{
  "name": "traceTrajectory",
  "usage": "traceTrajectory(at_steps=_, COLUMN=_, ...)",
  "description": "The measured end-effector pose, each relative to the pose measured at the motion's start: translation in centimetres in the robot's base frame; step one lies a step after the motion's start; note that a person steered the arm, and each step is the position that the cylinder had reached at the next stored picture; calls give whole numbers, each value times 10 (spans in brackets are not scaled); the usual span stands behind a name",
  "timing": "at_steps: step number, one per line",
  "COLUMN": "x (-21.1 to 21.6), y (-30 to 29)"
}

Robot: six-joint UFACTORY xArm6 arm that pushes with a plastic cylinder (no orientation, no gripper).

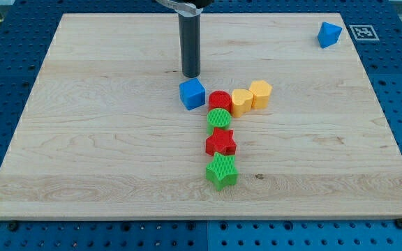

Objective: Place your arm at the right center of the board

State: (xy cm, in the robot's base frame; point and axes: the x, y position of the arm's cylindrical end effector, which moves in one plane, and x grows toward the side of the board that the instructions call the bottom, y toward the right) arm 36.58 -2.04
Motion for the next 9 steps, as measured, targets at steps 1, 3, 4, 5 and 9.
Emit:
traceTrajectory(at_steps=1, x=0, y=4)
traceTrajectory(at_steps=3, x=0, y=12)
traceTrajectory(at_steps=4, x=0, y=17)
traceTrajectory(at_steps=5, x=0, y=21)
traceTrajectory(at_steps=9, x=0, y=44)
